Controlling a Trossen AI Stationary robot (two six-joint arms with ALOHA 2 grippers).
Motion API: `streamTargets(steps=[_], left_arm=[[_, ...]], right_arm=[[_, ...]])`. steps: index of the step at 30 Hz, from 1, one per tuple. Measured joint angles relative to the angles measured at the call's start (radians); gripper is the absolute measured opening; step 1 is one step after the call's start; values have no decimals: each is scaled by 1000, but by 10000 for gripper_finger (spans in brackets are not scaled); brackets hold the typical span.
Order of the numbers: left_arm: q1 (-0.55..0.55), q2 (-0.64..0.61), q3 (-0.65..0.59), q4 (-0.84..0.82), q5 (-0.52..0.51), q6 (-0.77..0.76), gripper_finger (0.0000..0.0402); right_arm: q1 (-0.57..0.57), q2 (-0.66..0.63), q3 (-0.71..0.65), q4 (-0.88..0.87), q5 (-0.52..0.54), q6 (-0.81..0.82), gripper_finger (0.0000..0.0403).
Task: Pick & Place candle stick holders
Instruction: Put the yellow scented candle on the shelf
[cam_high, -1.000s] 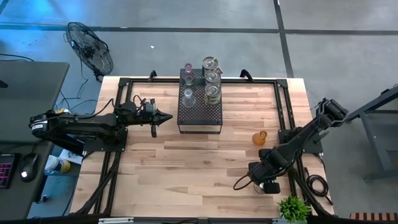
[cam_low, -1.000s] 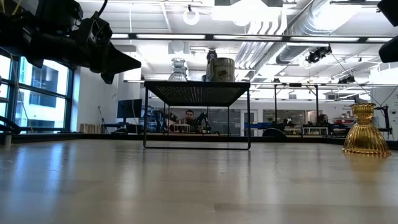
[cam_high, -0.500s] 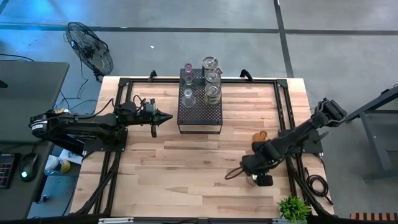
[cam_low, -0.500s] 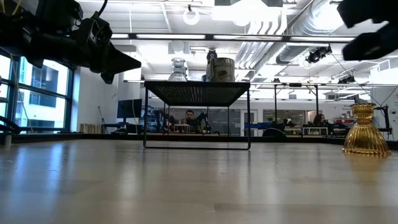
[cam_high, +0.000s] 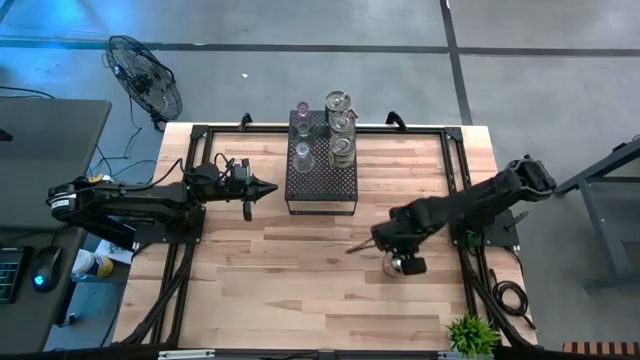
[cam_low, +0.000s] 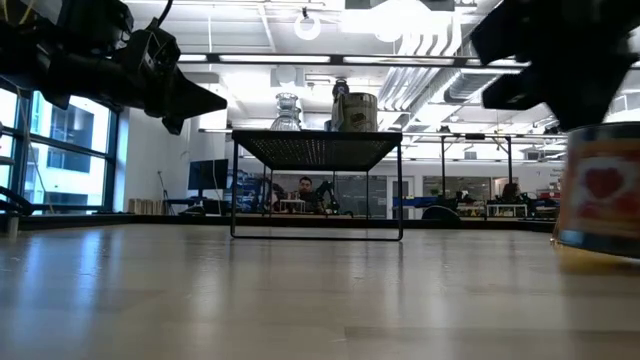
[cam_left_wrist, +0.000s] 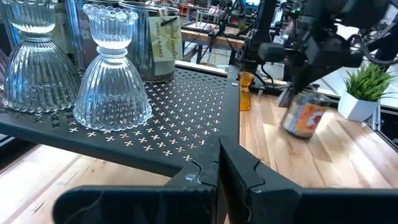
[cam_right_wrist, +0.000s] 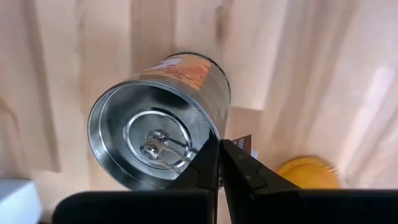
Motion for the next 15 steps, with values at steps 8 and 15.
streamTargets(steps=[8, 15], left_arm=[[0, 0, 0, 0, 0, 0, 0], [0, 0, 0, 0, -2, 18, 0]], right_arm=[[-133, -1, 2, 42, 30, -219, 2], [-205, -1, 2, 98, 76, -413, 1]])
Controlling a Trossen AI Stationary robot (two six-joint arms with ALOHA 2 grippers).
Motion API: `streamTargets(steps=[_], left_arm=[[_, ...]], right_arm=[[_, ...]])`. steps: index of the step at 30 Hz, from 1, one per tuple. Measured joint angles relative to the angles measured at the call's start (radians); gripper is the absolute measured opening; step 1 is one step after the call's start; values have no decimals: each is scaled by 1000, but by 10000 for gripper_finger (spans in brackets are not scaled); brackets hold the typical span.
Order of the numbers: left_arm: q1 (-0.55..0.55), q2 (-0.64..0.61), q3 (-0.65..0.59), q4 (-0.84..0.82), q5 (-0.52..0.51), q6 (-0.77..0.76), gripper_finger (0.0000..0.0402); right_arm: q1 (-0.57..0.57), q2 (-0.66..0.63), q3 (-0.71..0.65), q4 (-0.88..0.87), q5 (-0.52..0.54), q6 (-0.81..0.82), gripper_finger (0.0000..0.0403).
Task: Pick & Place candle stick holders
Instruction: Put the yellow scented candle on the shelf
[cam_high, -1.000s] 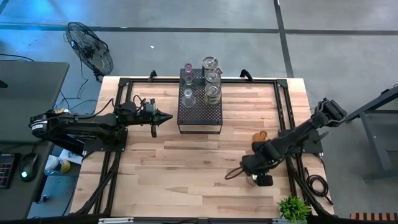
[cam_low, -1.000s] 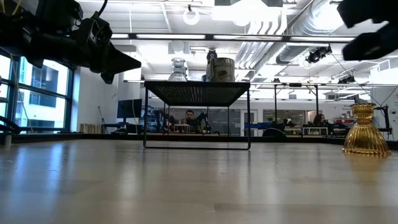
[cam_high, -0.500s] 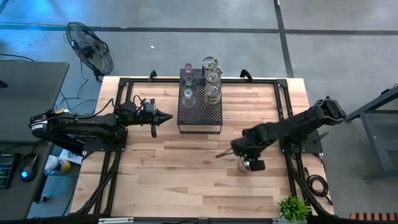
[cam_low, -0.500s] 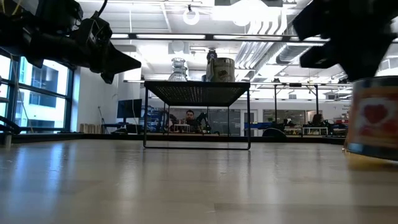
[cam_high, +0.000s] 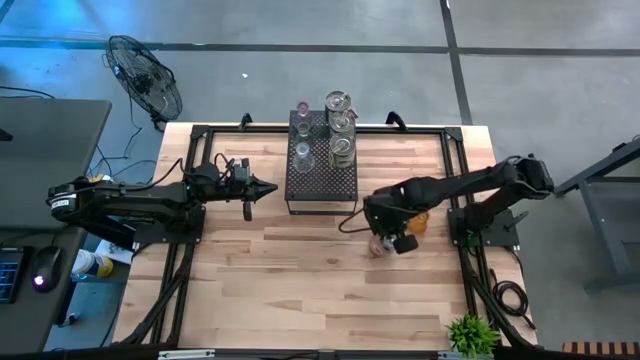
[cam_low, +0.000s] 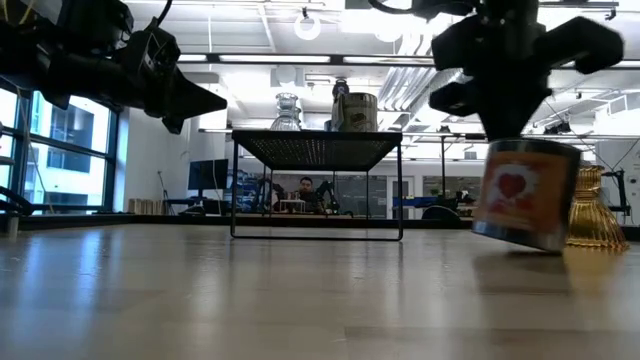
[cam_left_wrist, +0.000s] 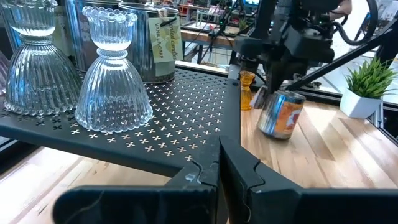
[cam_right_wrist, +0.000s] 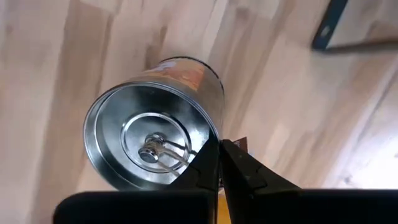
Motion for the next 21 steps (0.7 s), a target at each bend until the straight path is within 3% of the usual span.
streamTargets(steps=[6, 12, 21], left_arm=[[0, 0, 0, 0, 0, 0, 0], [0, 0, 0, -2, 0, 0, 0], [0, 0, 0, -8, 2, 0, 0]], right_arm=[[-41, 15, 1, 72, 16, -123, 1], [-48, 73, 4, 102, 18, -104, 16], [-5, 58, 44, 146, 173, 84, 101]])
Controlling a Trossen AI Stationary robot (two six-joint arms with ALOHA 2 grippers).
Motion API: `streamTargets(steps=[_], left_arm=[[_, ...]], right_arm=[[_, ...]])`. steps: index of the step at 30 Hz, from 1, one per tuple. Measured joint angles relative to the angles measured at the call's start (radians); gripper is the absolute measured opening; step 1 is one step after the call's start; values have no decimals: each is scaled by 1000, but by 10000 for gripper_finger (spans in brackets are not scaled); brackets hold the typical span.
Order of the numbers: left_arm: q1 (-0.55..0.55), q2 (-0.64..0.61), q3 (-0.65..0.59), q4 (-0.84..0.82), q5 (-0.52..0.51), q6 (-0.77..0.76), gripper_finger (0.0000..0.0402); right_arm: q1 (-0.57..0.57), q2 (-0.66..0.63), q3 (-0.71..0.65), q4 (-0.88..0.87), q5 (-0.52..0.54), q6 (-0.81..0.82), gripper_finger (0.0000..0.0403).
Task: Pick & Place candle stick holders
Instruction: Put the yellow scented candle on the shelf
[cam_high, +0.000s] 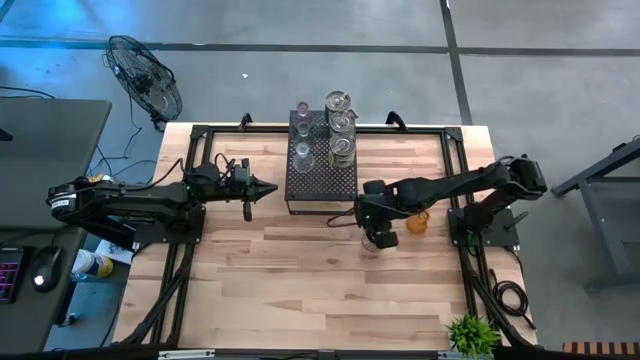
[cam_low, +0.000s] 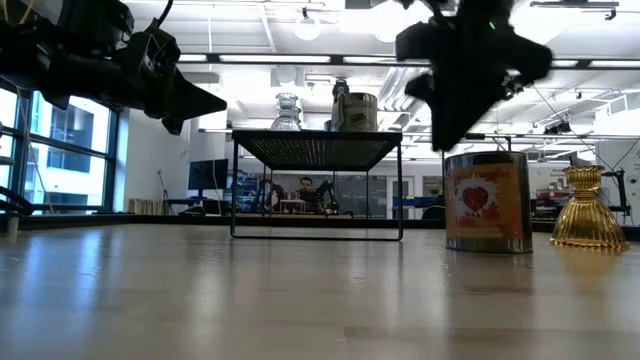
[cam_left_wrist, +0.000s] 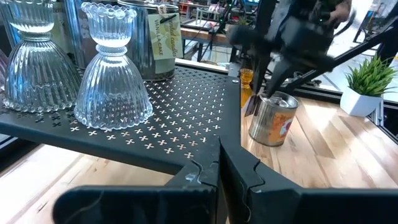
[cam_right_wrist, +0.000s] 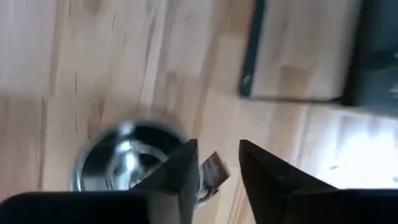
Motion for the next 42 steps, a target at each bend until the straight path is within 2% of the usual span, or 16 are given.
streamTargets(steps=[3, 7, 10, 13, 16, 20, 23, 27, 31, 35, 38, 42], left_arm=[[0, 0, 0, 0, 1, 0, 0], [0, 0, 0, -4, 3, 0, 0], [0, 0, 0, -8, 3, 0, 0], [0, 0, 0, -12, 3, 0, 0], [0, 0, 0, -14, 3, 0, 0], [0, 0, 0, -14, 4, 0, 0], [0, 0, 0, -14, 4, 0, 0], [0, 0, 0, -13, 4, -3, 0], [0, 0, 0, -8, 4, -4, 0], [0, 0, 0, -8, 4, -8, 0], [0, 0, 0, -9, 4, -10, 0], [0, 0, 0, -7, 5, -19, 0]], right_arm=[[10, -2, 58, -19, 21, 99, 126], [26, -7, 124, -40, -3, 378, 130], [77, -23, 118, -28, -23, 581, 102], [140, -27, 86, 48, -76, 693, 53], [186, -27, 47, 217, -116, 728, 9], [209, -28, 11, 292, -99, 726, 15], [208, -28, 8, 317, -86, 723, 4], [206, -28, 8, 429, -64, 711, 5], [206, -29, -45, 642, -49, 710, 1], [206, -29, -145, 834, -114, 764, 1], [206, -29, -173, 835, -197, 815, 1], [206, -30, -140, 642, -329, 871, 0]])
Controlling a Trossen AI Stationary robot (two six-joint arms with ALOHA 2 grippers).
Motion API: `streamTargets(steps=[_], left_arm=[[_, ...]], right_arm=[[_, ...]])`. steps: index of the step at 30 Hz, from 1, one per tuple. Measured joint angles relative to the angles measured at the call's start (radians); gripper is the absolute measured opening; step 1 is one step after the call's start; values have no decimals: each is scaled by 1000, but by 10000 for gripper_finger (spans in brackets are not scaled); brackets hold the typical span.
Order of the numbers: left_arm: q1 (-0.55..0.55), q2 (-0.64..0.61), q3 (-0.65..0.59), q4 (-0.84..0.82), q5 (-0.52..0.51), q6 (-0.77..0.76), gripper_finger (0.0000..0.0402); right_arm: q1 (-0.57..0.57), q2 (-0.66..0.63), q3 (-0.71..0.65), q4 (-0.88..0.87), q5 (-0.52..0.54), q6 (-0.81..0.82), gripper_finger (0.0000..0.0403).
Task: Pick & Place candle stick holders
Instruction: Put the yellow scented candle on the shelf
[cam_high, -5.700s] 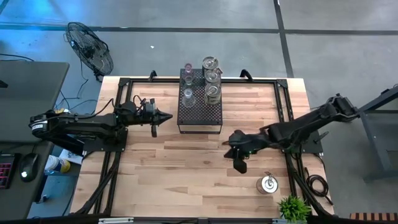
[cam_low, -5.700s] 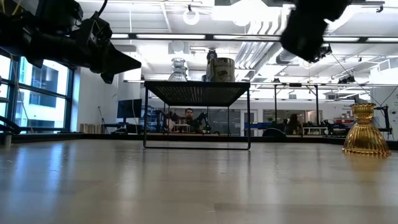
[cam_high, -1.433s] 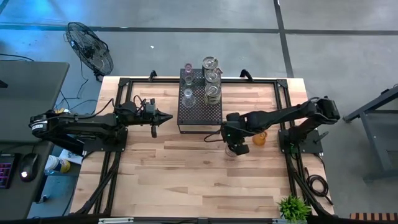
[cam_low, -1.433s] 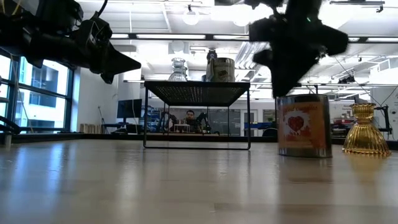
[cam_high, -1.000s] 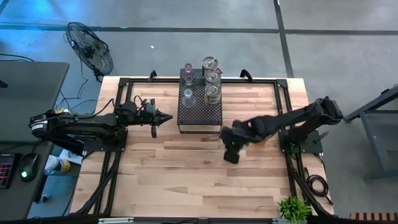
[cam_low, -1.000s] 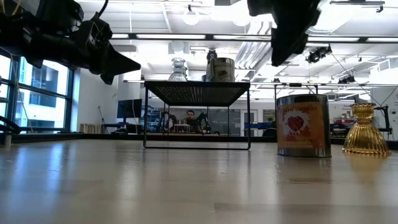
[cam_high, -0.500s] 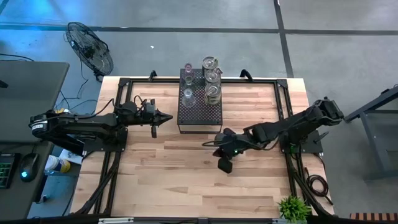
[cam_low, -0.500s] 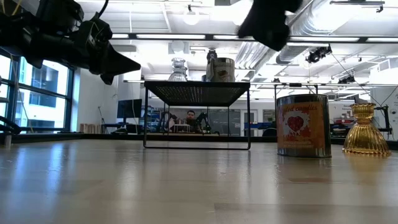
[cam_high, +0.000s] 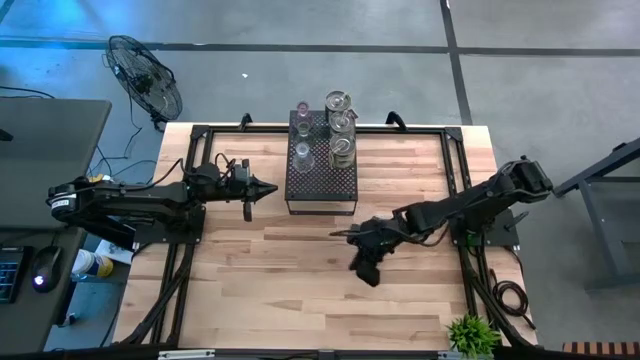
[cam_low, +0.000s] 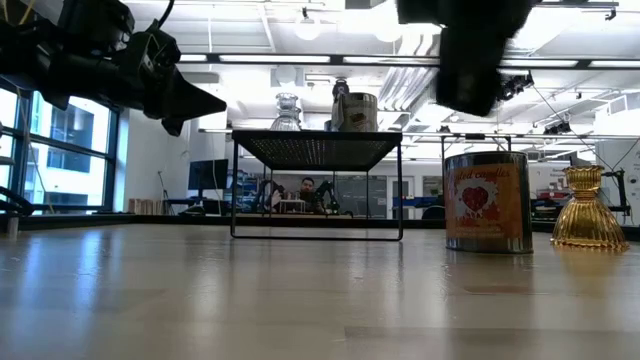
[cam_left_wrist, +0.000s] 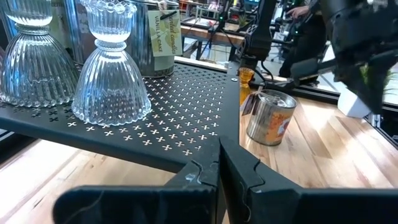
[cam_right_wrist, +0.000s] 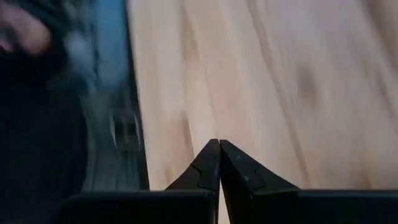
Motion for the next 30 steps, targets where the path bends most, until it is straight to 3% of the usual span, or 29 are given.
streamTargets(steps=[3, 8, 11, 24, 30], left_arm=[[0, 0, 0, 2, 0, 0, 0], [0, 0, 0, 7, 0, -8, 0], [0, 0, 0, 8, 0, -8, 0], [0, 0, 0, 8, 0, -8, 0], [0, 0, 0, 8, 0, -8, 0]], right_arm=[[9, -1, 47, -263, -79, 24, 0], [8, -2, 74, -654, -46, 2, 0], [-11, -2, 43, -699, -30, -14, 0], [-94, -2, 18, -734, 222, -170, 0], [-92, -2, 28, -759, 206, -186, 0]])
